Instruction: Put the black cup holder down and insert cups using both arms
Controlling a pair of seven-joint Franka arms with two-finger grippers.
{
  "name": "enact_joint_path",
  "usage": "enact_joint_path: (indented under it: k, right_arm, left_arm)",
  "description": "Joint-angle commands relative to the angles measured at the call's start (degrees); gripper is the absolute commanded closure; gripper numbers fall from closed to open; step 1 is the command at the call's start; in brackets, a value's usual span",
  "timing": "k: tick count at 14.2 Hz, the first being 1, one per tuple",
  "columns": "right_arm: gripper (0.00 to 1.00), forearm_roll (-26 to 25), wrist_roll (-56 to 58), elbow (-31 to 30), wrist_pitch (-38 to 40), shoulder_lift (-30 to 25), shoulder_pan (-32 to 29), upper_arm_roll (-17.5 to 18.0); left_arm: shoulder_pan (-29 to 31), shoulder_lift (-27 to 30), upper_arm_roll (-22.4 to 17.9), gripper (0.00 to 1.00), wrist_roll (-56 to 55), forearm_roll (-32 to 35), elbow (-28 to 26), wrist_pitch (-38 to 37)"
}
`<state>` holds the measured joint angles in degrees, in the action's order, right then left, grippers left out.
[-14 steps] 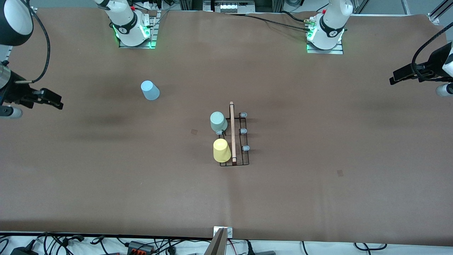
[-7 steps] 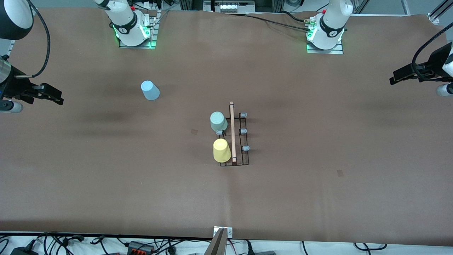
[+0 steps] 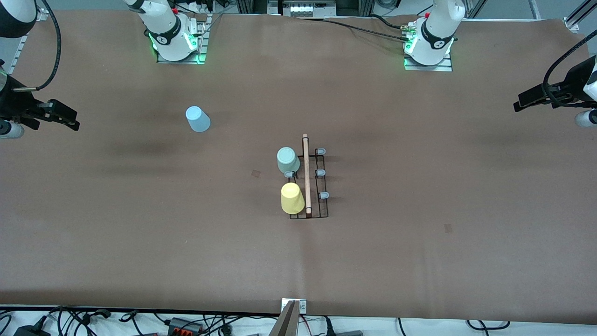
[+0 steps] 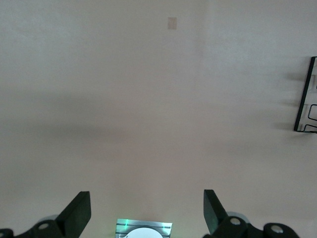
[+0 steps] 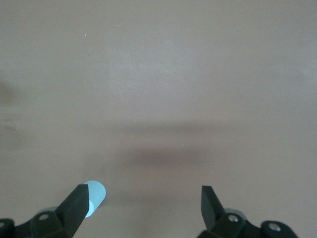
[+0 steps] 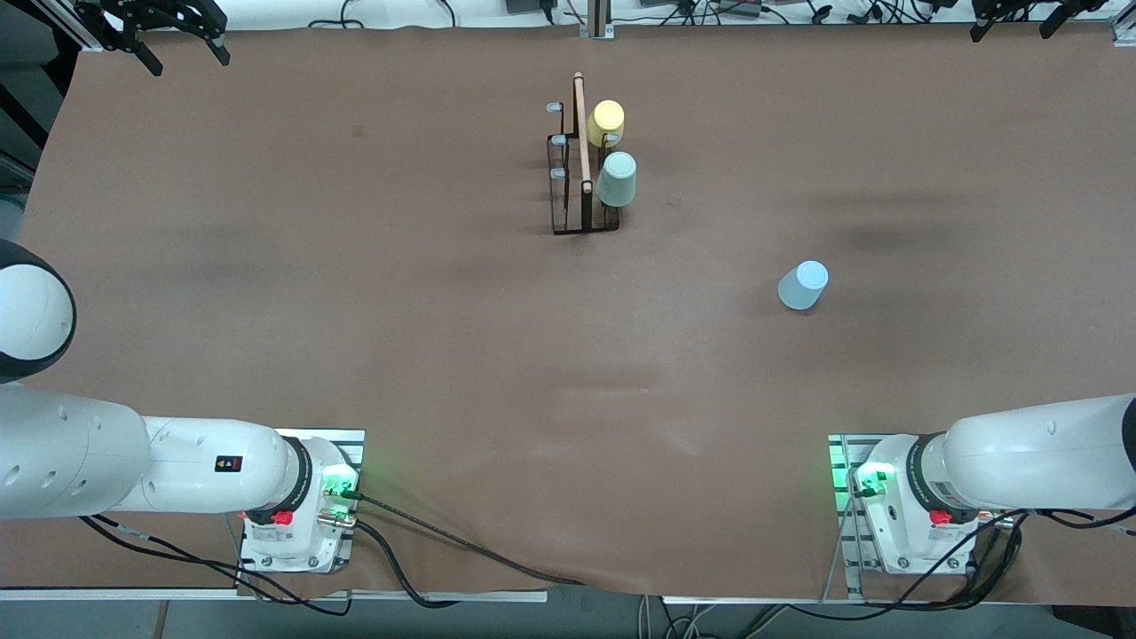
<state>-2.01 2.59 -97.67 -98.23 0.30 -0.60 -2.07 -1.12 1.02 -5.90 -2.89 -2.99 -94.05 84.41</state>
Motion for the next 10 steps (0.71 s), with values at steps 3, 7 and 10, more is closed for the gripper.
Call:
enact_joint_path:
  k: [3, 7, 10]
  right_arm:
    - [0.0, 0.95, 0.05, -0.59, 1.46, -1.0, -0.11, -0.04]
    - [0.0, 0.95, 0.05, -0.59, 1.81, -1.0, -0.02, -0.04]
    - [0.0, 0.95, 0.05, -0.59, 1.99, -1.0, -0.02, -0.04]
  left_arm:
    - [0.51, -0.67, 0.02, 0.0, 1.22, -0.96, 1.59, -0.73]
    - [0.51, -0.67, 0.1, 0.0, 1.22, -0.96, 1.59, -0.73]
    - [0.51, -0.76, 0.02, 0.0, 1.22, -0.96, 1.59, -0.73]
